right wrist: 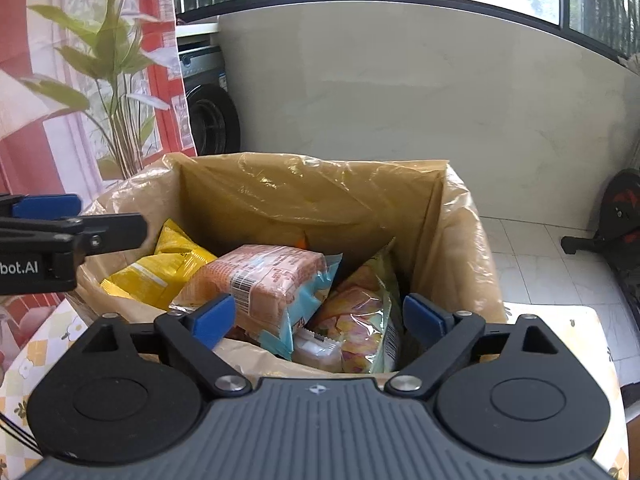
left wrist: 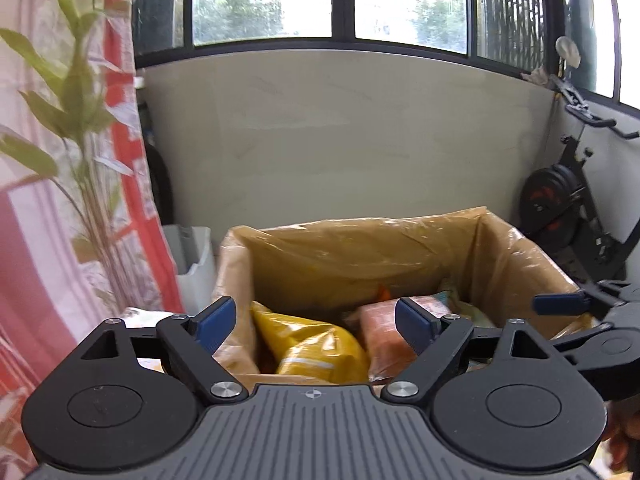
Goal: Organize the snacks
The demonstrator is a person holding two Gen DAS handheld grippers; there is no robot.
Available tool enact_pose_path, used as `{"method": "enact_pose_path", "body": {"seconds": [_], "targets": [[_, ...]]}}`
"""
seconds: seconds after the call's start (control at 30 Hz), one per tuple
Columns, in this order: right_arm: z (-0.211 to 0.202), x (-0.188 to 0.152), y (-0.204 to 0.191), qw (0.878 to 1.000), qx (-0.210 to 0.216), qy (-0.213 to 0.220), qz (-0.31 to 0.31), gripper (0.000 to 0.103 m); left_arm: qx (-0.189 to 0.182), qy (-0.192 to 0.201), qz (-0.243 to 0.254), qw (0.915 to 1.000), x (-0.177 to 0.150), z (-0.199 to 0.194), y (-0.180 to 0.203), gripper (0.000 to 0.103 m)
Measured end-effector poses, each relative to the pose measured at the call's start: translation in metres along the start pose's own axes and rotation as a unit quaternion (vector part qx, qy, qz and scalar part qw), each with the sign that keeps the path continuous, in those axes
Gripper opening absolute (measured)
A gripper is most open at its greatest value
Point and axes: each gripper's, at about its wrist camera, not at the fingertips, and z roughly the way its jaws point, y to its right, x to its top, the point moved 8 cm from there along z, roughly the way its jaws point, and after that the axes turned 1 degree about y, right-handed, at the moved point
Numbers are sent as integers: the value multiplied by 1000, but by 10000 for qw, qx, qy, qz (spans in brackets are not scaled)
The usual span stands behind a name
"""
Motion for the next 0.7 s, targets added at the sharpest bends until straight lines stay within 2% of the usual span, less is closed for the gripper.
{"method": "enact_pose_path", "body": {"seconds": [0.1, 0.33, 0.47, 0.6, 0.7], "targets": [[-4, -1, 0, 10000, -19, 31, 15, 93, 145, 77, 124, 9998, 1, -7, 0, 89], [-18, 2, 2, 9995, -150, 159, 242, 96, 214, 166, 184, 9995, 3, -23, 3, 88], [-37, 4, 3, 9984, -107, 301, 458, 97, 307, 451, 351, 9979, 7, -49, 6, 88], [-63, 9, 6, 9968, -138, 576, 535, 100, 345, 586, 193, 9975, 15, -77, -1, 88], [-90, 12, 10, 9939, -149, 828, 719, 103, 454, 791, 266, 9955, 20, -103, -2, 88]]}}
